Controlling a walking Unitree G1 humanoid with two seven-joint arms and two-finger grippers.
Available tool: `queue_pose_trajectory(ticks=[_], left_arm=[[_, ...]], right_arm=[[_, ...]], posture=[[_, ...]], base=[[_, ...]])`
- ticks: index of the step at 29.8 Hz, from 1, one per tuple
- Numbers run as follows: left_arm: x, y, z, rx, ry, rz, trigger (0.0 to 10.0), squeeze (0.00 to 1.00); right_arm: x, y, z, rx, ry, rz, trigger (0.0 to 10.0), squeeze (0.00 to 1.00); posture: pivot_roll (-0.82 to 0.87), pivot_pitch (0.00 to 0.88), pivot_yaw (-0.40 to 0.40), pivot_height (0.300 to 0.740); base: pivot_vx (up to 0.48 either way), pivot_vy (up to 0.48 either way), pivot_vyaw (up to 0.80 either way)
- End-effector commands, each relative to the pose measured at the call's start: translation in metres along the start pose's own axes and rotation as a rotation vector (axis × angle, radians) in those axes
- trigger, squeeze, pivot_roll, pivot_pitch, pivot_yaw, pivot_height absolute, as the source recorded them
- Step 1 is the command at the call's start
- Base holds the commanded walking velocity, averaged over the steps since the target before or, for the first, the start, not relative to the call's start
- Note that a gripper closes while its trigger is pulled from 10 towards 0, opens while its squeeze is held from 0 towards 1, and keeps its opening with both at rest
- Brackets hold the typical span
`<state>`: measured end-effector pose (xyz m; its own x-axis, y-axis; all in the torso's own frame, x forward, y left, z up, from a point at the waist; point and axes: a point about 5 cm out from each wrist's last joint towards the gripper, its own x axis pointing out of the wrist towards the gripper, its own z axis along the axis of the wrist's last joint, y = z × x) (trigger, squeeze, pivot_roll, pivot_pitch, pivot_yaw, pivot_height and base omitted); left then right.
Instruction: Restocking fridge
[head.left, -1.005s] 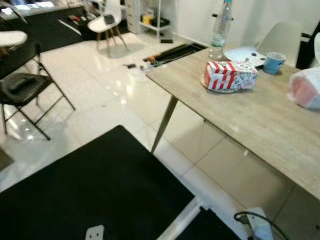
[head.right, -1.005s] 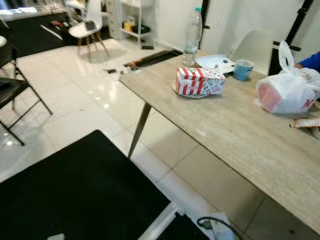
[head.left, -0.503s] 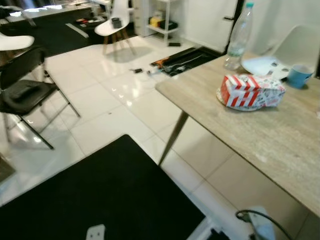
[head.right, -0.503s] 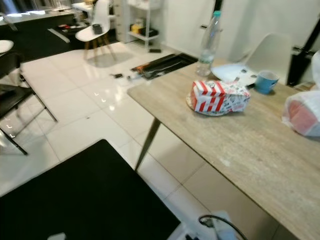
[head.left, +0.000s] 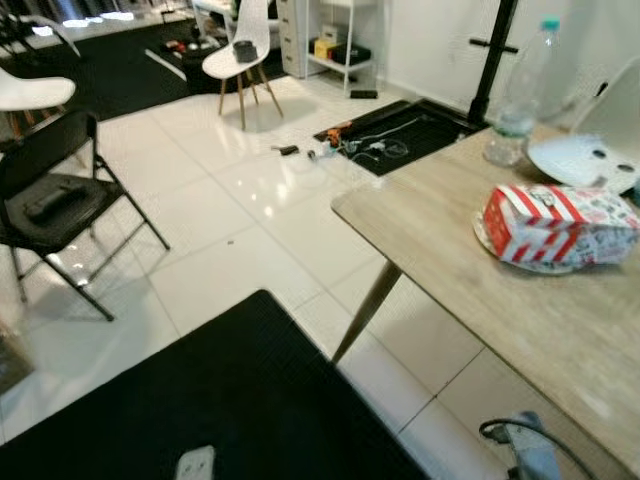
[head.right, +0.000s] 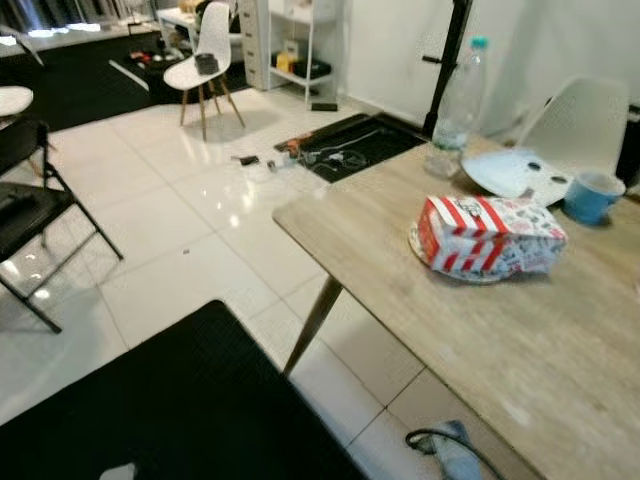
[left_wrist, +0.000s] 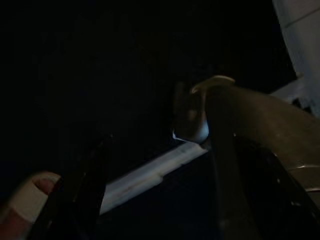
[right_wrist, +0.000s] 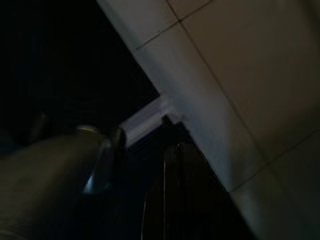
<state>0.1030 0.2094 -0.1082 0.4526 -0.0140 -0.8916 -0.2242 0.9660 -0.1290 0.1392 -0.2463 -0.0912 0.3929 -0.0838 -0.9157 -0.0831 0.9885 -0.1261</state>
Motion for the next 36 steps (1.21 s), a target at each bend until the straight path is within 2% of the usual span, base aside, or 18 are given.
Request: queue_pose_trajectory(ticks=[1, 21, 29, 36], left_arm=[[0.0, 0.0, -0.002, -0.005, 0.013, 0.006, 10.0, 0.0], [0.0, -0.002, -0.002, -0.004, 0.011, 0.005, 10.0, 0.0], [0.0, -0.002, -0.001, -0.002, 0.009, 0.004, 10.0, 0.0], [0.0, -0.002, -0.002, 0.003, 0.01, 0.003, 10.0, 0.0]], right_arm=[[-0.001, -0.004, -0.003, 0.008, 0.011, -0.008, 10.0, 0.0], [-0.001, -0.004, -0.009, -0.017, 0.049, 0.002, 10.0, 0.0], [-0.002, 0.0, -0.019, -0.011, 0.064, 0.047, 10.0, 0.0], [-0.003, 0.001, -0.02, -0.013, 0.049, 0.083, 10.0, 0.0]], posture=[[-0.03, 0.0, 0.018, 0.74], [-0.03, 0.0, 0.021, 0.74], [-0.03, 0.0, 0.022, 0.74], [-0.03, 0.0, 0.022, 0.74]], base=[[0.0, 0.0, -0.8], [0.0, 0.0, -0.8], [0.0, 0.0, -0.8], [0.0, 0.0, -0.8]])
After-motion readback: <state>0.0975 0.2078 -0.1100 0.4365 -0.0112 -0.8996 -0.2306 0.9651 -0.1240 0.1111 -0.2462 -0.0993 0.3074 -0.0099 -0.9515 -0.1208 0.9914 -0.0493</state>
